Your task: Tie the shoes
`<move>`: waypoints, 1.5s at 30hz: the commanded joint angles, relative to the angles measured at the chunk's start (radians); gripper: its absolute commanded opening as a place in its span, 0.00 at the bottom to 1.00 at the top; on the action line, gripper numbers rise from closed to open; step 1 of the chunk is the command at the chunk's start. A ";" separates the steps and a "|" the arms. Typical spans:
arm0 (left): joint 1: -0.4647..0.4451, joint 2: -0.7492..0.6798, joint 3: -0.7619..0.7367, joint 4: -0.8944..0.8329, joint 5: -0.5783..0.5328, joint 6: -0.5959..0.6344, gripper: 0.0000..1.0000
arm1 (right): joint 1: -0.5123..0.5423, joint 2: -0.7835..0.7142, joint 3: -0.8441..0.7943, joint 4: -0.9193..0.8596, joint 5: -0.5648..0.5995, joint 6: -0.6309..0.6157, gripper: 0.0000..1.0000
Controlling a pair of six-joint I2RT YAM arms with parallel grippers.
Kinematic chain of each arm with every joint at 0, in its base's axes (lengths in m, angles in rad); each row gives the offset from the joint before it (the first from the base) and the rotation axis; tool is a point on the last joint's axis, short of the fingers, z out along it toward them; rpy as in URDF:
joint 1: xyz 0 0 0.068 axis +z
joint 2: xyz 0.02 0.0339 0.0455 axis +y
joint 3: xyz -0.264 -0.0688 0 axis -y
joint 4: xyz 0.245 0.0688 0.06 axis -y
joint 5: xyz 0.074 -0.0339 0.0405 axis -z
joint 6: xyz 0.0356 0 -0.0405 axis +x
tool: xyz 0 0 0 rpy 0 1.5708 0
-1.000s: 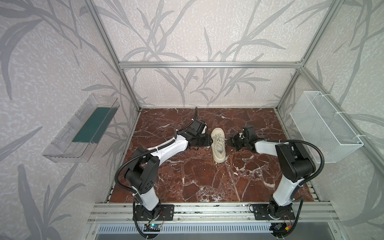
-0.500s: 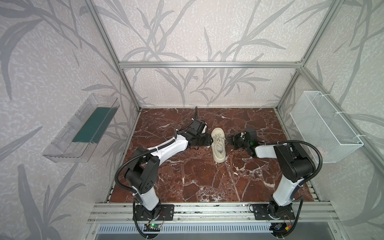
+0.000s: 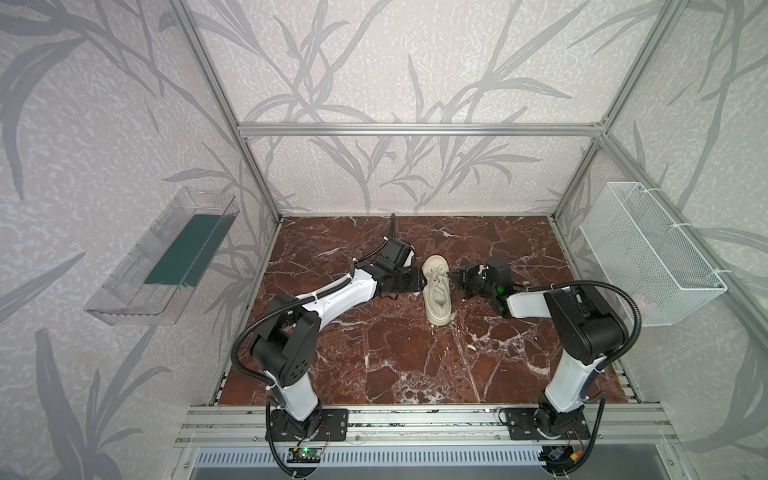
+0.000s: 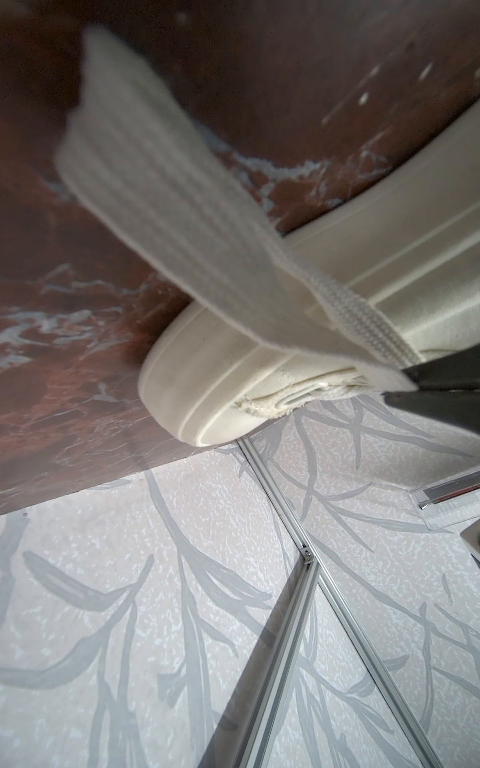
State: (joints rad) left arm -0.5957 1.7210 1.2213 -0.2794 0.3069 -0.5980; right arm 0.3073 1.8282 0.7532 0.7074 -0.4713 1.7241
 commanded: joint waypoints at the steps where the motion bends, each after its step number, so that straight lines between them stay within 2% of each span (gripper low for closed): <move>1: -0.003 0.012 0.025 0.010 0.002 -0.008 0.49 | 0.006 0.013 -0.010 0.006 0.015 0.006 0.00; 20: -0.004 0.014 0.018 0.012 0.002 -0.011 0.49 | 0.016 0.035 0.002 0.026 -0.018 0.013 0.00; 35: -0.004 0.011 0.012 0.018 0.003 -0.014 0.49 | 0.032 0.086 -0.006 0.201 -0.037 0.099 0.00; 45: -0.004 -0.002 0.001 0.013 -0.003 -0.011 0.49 | 0.026 0.071 -0.020 0.209 -0.025 0.102 0.00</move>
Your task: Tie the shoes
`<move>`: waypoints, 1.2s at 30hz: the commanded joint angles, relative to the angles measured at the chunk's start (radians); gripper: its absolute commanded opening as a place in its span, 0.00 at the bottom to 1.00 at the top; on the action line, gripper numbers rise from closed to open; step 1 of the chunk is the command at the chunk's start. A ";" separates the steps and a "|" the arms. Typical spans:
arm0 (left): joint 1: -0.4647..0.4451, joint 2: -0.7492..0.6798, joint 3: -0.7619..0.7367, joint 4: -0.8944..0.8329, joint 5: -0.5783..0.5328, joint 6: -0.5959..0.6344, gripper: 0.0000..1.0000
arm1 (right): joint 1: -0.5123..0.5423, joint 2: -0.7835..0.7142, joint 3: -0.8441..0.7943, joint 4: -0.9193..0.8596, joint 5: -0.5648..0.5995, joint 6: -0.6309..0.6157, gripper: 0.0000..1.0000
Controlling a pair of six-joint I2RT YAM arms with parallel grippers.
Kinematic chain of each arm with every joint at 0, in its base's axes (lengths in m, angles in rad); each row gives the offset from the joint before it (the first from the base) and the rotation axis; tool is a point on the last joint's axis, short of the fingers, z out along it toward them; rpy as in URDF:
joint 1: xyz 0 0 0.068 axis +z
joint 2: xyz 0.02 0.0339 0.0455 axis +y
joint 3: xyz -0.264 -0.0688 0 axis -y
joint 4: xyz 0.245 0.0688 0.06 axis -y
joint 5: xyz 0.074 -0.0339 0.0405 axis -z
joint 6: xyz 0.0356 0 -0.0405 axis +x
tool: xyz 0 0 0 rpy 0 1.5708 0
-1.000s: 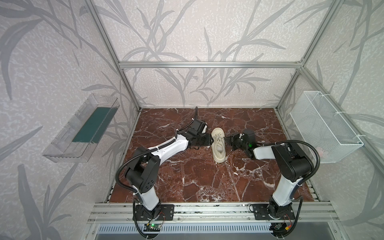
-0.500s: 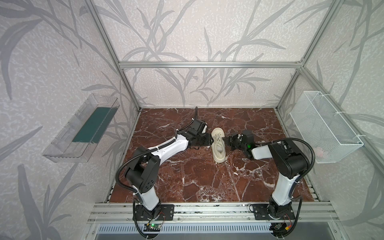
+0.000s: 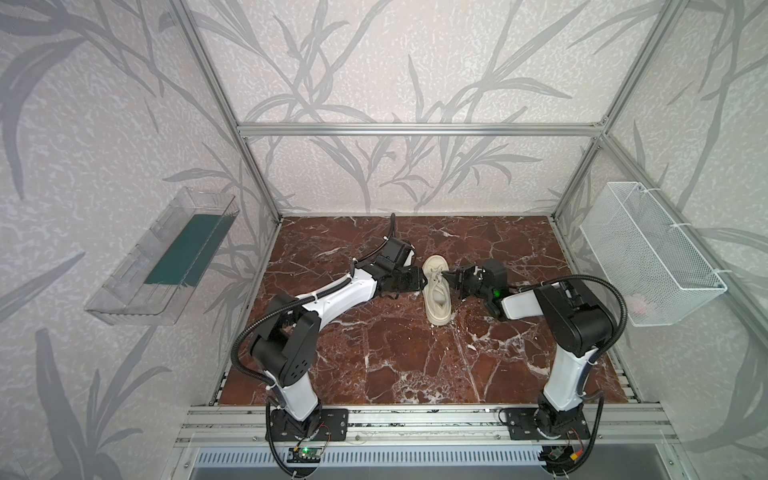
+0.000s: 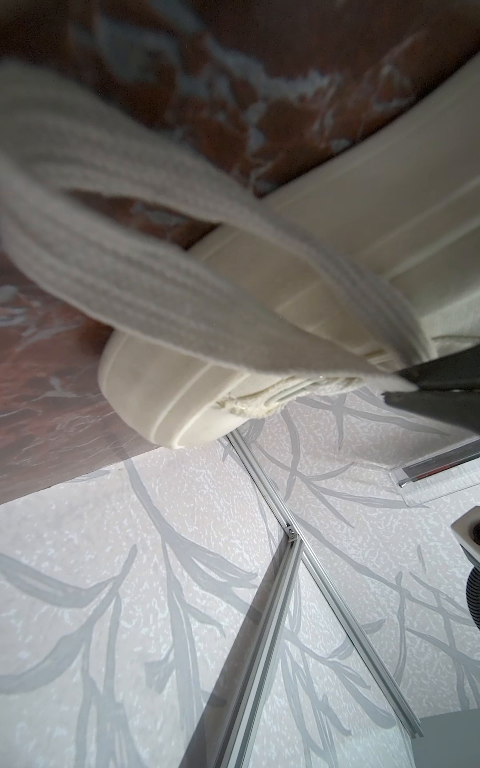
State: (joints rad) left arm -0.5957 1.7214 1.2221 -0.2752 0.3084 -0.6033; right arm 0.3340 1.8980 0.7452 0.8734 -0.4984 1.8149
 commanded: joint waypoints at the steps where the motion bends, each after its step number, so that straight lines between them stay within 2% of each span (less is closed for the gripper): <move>1: -0.004 -0.004 0.001 0.008 -0.003 -0.007 0.49 | -0.003 0.003 -0.015 0.050 0.003 0.014 0.00; 36: -0.005 -0.013 -0.010 0.009 -0.007 -0.011 0.49 | -0.015 0.032 -0.101 0.180 0.034 0.089 0.00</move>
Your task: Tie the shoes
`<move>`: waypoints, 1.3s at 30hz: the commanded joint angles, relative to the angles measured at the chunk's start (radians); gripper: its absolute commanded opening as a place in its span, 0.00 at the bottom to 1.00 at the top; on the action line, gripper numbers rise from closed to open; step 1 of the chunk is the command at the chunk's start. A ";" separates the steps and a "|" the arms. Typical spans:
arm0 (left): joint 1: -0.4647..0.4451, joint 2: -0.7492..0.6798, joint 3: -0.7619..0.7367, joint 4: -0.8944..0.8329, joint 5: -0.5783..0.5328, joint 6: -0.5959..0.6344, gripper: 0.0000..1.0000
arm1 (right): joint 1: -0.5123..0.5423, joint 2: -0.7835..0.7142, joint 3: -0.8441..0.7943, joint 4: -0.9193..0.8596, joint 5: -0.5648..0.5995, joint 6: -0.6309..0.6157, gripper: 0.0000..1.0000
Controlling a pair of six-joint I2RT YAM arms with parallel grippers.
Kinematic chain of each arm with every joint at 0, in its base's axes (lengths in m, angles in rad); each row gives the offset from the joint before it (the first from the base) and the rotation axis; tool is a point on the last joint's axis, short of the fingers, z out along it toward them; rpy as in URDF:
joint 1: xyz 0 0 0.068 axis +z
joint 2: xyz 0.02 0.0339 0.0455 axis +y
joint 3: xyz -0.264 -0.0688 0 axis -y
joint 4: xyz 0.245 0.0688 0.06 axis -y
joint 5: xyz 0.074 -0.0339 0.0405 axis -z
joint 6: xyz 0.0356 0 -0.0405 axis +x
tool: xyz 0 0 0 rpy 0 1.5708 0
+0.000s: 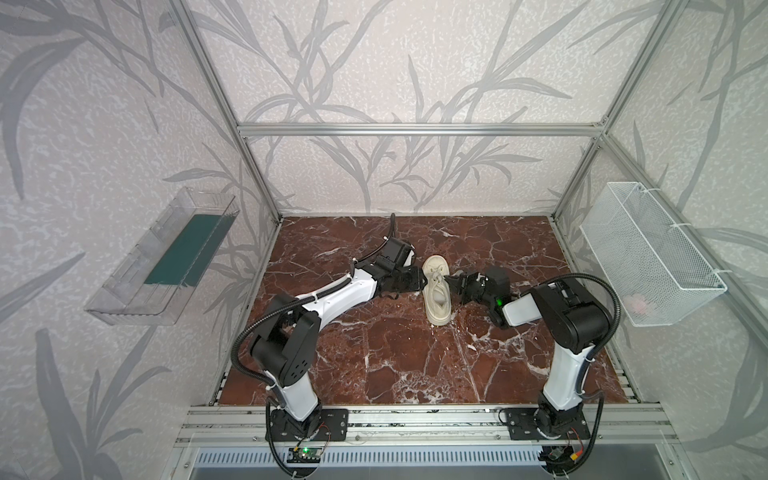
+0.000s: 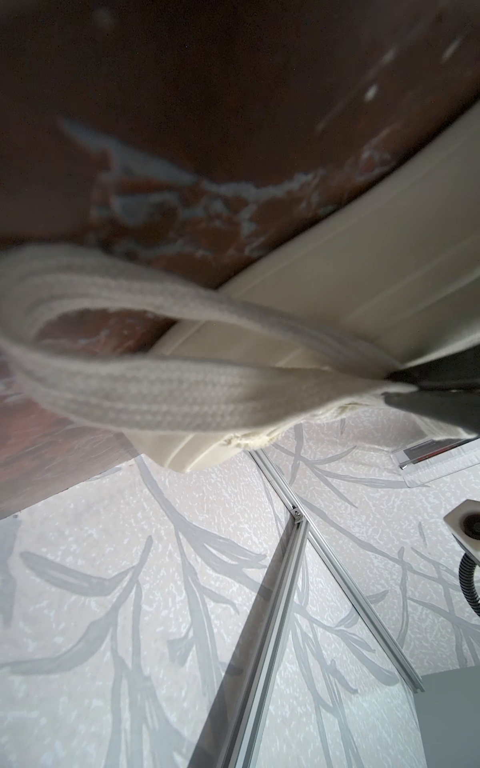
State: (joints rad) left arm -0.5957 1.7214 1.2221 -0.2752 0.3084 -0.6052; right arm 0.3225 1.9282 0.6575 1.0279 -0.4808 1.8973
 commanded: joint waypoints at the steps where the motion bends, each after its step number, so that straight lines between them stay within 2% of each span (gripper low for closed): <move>1: -0.005 -0.013 -0.010 0.007 -0.008 -0.008 0.49 | -0.004 0.001 -0.013 0.030 0.018 0.009 0.00; 20: -0.005 -0.022 -0.016 0.004 -0.008 -0.007 0.49 | -0.035 -0.003 -0.016 0.080 0.018 0.037 0.00; 33: -0.004 -0.020 -0.019 0.013 -0.005 -0.011 0.49 | -0.028 -0.020 -0.009 0.036 -0.007 0.021 0.00; 39: -0.004 -0.020 -0.019 0.015 -0.003 -0.013 0.49 | -0.017 0.011 -0.009 0.113 0.003 0.071 0.00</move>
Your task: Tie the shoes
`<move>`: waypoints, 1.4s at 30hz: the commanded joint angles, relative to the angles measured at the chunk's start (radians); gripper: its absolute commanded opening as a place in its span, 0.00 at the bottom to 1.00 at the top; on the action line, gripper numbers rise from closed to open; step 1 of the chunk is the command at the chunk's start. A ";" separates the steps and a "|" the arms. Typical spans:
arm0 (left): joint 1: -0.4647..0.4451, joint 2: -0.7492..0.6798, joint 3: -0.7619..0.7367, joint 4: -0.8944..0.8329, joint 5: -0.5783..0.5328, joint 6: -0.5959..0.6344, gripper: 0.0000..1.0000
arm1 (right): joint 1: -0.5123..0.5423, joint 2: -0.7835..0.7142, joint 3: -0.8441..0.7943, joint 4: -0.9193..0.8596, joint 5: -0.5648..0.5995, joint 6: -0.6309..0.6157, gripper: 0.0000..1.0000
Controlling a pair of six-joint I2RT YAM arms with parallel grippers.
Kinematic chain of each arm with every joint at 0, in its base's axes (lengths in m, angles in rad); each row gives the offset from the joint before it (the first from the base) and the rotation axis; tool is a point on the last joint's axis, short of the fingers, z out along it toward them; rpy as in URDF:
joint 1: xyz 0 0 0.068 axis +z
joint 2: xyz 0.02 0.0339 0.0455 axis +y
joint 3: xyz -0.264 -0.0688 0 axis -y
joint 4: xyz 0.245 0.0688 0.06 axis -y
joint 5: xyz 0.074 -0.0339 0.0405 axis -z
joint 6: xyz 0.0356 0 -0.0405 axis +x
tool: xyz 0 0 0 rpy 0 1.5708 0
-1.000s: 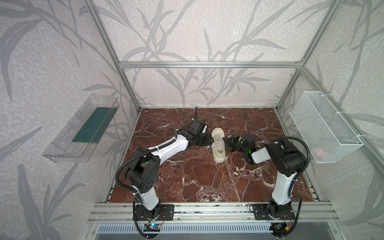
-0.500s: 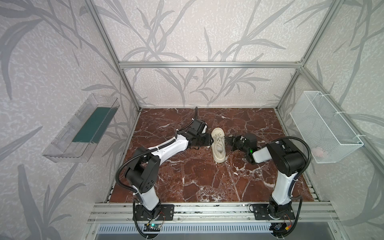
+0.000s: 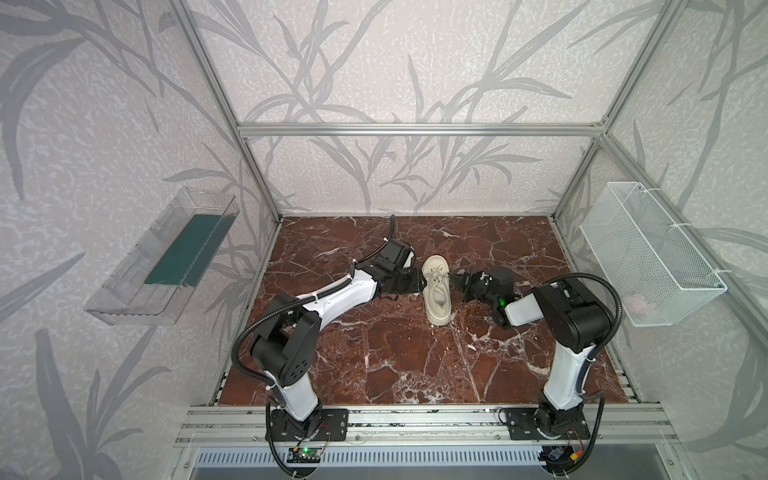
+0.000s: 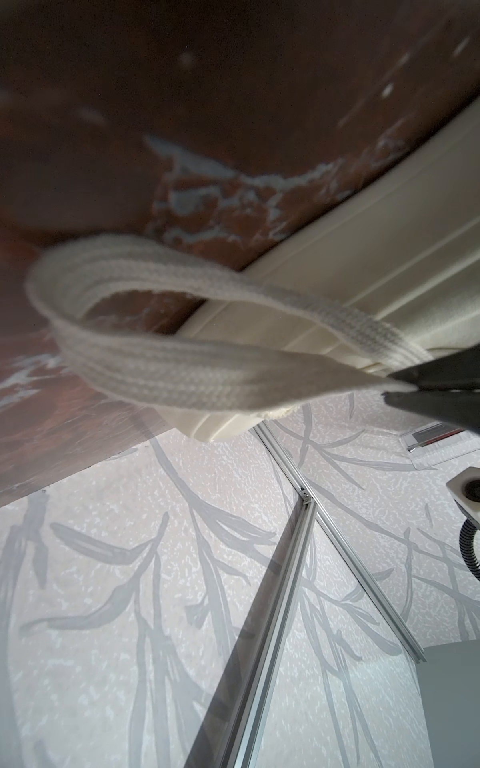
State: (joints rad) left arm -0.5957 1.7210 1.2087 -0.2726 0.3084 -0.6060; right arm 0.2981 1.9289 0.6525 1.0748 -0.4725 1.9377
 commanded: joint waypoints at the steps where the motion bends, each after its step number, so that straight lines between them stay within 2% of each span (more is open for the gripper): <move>1: -0.004 -0.020 -0.007 0.012 -0.005 -0.012 0.49 | 0.007 0.016 -0.002 0.078 -0.006 0.037 0.00; 22: -0.004 -0.023 -0.012 0.012 -0.003 -0.012 0.49 | 0.035 0.069 -0.017 0.171 -0.015 0.103 0.00; 33: -0.004 -0.031 -0.017 0.009 -0.005 -0.013 0.49 | 0.033 0.013 -0.039 0.045 -0.025 0.040 0.00; 42: -0.005 -0.037 -0.022 0.007 -0.007 -0.011 0.49 | 0.030 -0.006 -0.045 0.009 -0.022 0.022 0.00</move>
State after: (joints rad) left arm -0.5957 1.7195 1.1957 -0.2684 0.3080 -0.6060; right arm 0.3290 1.9575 0.6243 1.1263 -0.4908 1.9816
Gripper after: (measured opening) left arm 0.486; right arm 0.046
